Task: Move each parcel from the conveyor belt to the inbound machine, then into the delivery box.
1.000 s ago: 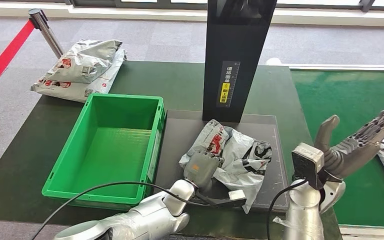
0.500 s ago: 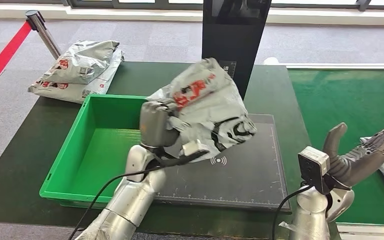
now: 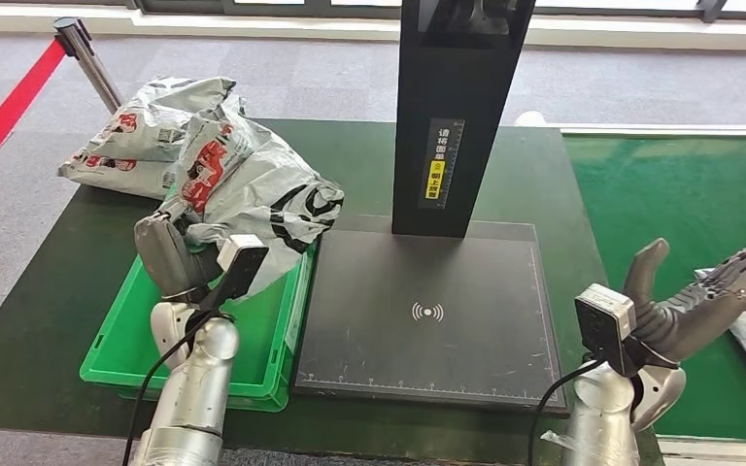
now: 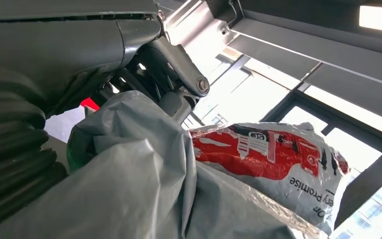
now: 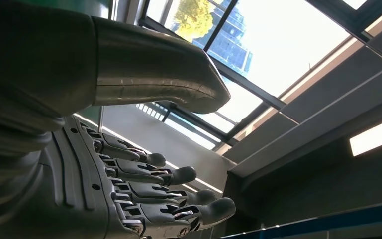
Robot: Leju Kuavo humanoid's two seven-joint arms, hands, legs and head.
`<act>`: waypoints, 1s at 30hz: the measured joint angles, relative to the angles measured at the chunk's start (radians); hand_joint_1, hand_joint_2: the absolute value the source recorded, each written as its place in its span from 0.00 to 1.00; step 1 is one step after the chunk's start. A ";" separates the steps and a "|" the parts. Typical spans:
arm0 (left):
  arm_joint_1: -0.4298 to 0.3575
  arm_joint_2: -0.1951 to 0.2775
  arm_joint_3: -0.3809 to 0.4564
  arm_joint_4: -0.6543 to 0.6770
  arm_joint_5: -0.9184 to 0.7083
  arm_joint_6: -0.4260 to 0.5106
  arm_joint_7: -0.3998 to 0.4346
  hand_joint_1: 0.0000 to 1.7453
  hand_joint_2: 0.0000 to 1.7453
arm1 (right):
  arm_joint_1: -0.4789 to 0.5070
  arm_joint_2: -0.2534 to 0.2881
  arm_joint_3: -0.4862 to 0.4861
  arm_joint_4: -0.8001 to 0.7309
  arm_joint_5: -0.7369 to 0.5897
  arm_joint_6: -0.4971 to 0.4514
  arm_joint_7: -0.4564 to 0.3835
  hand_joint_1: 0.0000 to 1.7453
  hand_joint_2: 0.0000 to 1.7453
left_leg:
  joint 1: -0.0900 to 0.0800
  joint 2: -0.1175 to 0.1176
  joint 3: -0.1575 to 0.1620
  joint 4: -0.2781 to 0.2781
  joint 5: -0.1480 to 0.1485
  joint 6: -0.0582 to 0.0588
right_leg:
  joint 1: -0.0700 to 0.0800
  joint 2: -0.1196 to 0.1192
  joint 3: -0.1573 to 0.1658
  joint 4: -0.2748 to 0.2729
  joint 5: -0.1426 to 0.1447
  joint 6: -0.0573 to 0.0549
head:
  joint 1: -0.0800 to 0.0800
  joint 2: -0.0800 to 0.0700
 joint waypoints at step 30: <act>0.054 0.003 0.158 -0.143 -0.126 -0.001 0.033 0.00 0.00 | 0.014 -0.001 -0.013 0.042 -0.015 0.000 0.000 0.00 1.00 | 0.000 0.000 0.000 0.000 0.000 0.000 | 0.000 0.000 0.000 0.000 0.000 0.000 | 0.000 0.000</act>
